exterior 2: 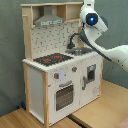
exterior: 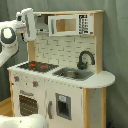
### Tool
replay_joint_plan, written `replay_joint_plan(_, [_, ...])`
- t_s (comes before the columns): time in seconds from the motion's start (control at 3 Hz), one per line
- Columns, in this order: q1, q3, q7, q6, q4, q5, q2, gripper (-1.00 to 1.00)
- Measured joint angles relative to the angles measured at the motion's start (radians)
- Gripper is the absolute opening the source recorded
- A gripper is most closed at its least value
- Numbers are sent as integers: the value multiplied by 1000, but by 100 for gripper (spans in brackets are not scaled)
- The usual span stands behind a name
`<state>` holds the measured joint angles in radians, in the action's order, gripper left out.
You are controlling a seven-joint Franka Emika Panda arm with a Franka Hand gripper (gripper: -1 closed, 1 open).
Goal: Play with the kitchen
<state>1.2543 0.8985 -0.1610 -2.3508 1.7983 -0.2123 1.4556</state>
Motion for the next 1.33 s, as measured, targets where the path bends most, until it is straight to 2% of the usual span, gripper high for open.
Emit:
replay_joint_plan(0.33, [-88,-9,47,7,3,13,12,100])
replay_joint_plan(0.67, [-162,-22,57,10,3,80,23,100])
replay_joint_plan(1.0, [-198,-40,57,42,4,170,31,100])
replay_joint_plan(1.33, [-221,-48,56,98,14,249,35,100])
